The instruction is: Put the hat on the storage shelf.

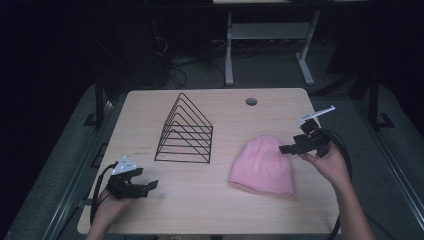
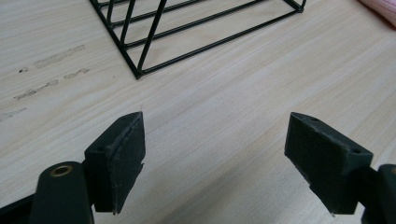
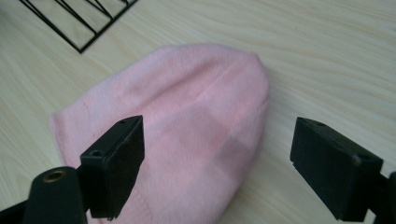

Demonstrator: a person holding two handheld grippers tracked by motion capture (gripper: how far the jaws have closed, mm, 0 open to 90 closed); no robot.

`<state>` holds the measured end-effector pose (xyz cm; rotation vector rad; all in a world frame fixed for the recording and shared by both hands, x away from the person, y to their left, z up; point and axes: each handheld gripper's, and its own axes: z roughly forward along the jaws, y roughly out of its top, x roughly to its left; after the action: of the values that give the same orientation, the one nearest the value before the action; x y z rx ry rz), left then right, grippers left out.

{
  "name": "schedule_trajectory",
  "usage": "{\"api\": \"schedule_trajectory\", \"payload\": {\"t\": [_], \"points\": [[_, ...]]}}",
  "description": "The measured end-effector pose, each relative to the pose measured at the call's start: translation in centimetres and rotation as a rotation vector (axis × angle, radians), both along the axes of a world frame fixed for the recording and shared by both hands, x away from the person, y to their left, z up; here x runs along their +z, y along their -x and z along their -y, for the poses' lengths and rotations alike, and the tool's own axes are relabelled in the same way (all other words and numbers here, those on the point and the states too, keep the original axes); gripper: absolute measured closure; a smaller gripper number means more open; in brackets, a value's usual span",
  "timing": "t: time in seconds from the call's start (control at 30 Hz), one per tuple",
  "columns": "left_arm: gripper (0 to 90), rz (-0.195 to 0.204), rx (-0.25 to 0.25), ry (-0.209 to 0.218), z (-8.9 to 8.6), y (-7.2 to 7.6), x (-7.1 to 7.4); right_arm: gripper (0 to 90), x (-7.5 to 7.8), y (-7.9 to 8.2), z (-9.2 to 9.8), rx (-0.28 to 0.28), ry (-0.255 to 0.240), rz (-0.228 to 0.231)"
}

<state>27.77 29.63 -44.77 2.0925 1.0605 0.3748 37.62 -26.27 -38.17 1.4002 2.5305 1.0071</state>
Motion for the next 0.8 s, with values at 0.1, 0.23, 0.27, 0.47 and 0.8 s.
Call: {"api": "schedule_trajectory", "payload": {"t": [0.1,0.23,0.27,0.47,0.8], "points": [[20.5,-0.003,0.007,0.007,-0.1,-0.1,0.0,17.2,-0.6,-1.2,-0.2,-0.013,-0.018,-0.010],[20.5,-0.004,0.001,0.002,-0.1,-0.1,-0.1,17.2,-1.5,-2.3,-0.7,-0.011,-0.010,-0.038],[20.5,-0.005,0.000,-0.001,0.0,-0.1,-0.1,17.2,-1.7,-2.5,-0.8,-0.010,-0.005,-0.047],[20.6,0.026,-0.001,0.014,-0.1,0.1,0.2,17.3,-3.2,-3.7,-1.3,-0.022,0.023,-0.090],[20.5,0.006,-0.001,0.009,-0.4,-0.1,-0.1,22.7,-5.3,-5.3,-2.4,-0.041,0.044,-0.155]]}}
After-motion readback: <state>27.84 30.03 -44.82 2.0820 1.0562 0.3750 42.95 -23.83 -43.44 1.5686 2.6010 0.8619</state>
